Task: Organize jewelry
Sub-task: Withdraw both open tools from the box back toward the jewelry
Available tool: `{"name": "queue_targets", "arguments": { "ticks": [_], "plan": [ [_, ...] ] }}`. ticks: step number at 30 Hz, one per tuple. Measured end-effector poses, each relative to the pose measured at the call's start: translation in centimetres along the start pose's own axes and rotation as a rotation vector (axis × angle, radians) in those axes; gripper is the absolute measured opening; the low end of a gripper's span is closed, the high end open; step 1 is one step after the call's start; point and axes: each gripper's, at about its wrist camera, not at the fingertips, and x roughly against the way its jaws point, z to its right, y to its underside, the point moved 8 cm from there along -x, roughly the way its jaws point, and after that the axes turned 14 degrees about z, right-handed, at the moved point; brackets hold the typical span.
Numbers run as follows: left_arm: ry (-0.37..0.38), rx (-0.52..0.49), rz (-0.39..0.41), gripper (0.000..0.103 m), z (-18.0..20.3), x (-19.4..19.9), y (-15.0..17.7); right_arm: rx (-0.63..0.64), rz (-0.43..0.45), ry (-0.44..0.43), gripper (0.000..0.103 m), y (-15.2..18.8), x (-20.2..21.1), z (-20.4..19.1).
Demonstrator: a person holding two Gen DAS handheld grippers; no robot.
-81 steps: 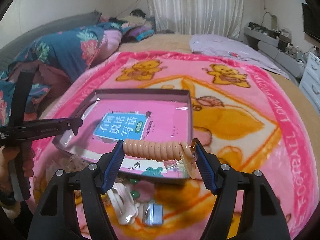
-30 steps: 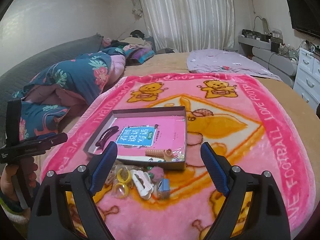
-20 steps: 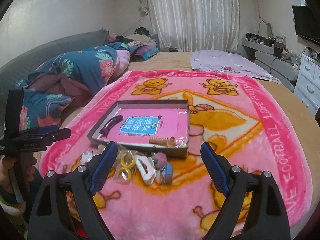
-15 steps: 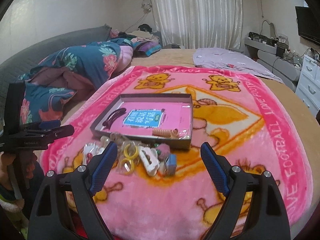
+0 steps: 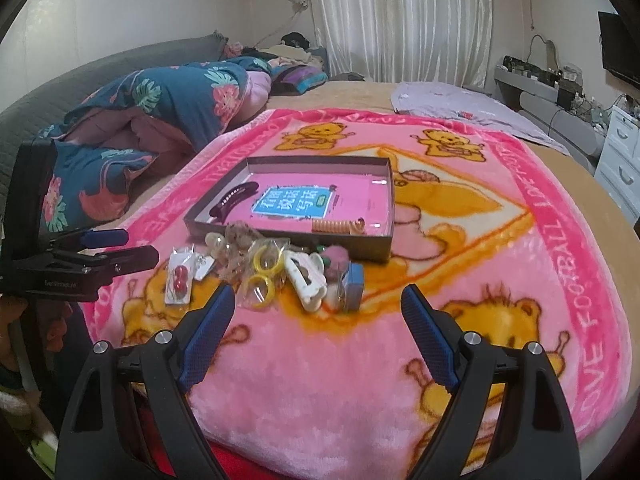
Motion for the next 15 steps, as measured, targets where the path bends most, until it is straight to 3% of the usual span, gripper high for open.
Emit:
{"name": "queue_targets", "arguments": {
  "ticks": [4, 7, 15],
  "plan": [
    [0.009, -0.007, -0.031, 0.088, 0.3, -0.7, 1.3, -0.001, -0.017, 0.014, 0.084, 1.0, -0.5, 0.5],
    [0.021, -0.012, -0.059, 0.079, 0.6, -1.6, 2.1, -0.007, -0.026, 0.022, 0.084, 1.6, -0.9, 0.9],
    [0.042, -0.029, -0.127, 0.035, 1.0, -5.0, 3.6, -0.040, -0.057, 0.040, 0.084, 3.0, -2.7, 2.7]
  ]
}}
